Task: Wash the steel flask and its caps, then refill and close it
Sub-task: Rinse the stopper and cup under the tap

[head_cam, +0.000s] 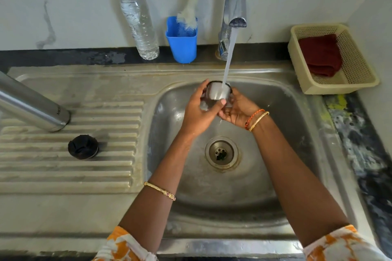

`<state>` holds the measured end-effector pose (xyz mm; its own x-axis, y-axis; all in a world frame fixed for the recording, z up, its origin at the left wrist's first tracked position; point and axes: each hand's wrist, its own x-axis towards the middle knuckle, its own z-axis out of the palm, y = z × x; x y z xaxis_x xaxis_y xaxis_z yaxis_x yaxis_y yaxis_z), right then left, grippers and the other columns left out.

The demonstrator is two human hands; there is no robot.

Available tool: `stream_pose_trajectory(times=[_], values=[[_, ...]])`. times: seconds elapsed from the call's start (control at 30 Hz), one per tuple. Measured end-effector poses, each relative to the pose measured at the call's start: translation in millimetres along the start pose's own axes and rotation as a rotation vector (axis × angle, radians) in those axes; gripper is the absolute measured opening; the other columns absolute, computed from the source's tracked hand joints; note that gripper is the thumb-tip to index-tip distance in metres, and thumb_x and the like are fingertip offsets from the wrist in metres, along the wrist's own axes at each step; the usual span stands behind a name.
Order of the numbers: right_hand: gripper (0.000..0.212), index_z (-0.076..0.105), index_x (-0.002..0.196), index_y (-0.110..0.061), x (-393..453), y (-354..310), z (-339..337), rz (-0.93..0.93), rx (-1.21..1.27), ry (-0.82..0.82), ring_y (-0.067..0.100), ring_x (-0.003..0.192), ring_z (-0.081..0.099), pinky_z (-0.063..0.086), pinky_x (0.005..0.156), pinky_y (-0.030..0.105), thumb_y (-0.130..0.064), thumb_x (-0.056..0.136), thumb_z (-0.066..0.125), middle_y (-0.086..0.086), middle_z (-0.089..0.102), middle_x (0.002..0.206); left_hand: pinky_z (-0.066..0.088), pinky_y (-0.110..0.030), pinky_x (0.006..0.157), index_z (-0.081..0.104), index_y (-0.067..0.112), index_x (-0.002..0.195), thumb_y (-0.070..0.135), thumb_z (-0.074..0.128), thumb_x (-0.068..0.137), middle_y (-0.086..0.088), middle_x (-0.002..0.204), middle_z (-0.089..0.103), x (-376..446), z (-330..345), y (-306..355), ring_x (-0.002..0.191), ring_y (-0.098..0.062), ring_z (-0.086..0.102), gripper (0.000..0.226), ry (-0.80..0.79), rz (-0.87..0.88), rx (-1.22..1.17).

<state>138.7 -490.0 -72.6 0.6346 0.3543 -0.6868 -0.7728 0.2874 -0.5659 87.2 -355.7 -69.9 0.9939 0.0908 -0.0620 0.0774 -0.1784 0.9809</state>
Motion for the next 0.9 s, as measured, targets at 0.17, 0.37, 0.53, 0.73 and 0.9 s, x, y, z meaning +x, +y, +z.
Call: stream_pose_trajectory(times=[0.17,0.37,0.53,0.73,0.9], values=[[0.053,0.055,0.093,-0.001,6,-16,-3,0.225,-0.053,-0.093,0.004,0.026,0.042,0.032,0.026,0.009,-0.045,0.1,0.027,0.012,0.059,0.052,0.049,-0.018,0.068,0.062,0.019,0.103,0.03,0.054,0.099,0.004,0.093,0.067,16,-5,25,0.077,0.0,0.063,0.014,-0.048,-0.237,-0.029],[0.031,0.057,0.077,-0.008,2,-40,-3,0.143,-0.655,0.24,0.009,0.039,0.055,0.04,0.035,0.014,-0.025,0.098,0.042,0.007,0.065,0.059,0.056,-0.033,0.08,0.063,0.011,0.09,0.022,0.054,0.099,-0.006,0.092,0.065,44,0,45,0.083,-0.018,0.062,0.017,0.01,-0.54,-0.069],[0.024,0.067,0.084,-0.005,-5,-83,7,-0.82,-1.0,0.717,0.017,0.072,0.056,0.043,0.067,0.023,-0.029,0.087,0.064,0.005,0.063,0.077,0.053,-0.026,0.071,0.072,0.011,0.101,0.024,0.06,0.096,-0.005,0.089,0.071,46,13,53,0.074,-0.014,0.064,0.018,-0.153,-0.344,0.277],[0.054,0.06,0.1,-0.004,36,-106,38,-0.828,-1.533,0.767,0.026,0.086,0.057,0.03,0.07,0.025,-0.056,0.089,0.051,0.014,0.061,0.094,0.021,-0.038,0.091,0.074,0.024,0.097,0.035,0.056,0.096,0.004,0.099,0.07,31,14,40,0.106,-0.018,0.052,0.022,-0.041,0.111,0.842],[0.049,0.065,0.101,0.003,35,-106,40,-0.774,-1.382,0.769,0.032,0.095,0.061,0.028,0.068,0.023,-0.042,0.095,0.047,0.019,0.064,0.095,0.034,-0.035,0.088,0.072,0.021,0.085,0.034,0.058,0.096,0.006,0.081,0.065,24,5,24,0.087,-0.015,0.058,0.022,0.026,-0.039,0.419]])
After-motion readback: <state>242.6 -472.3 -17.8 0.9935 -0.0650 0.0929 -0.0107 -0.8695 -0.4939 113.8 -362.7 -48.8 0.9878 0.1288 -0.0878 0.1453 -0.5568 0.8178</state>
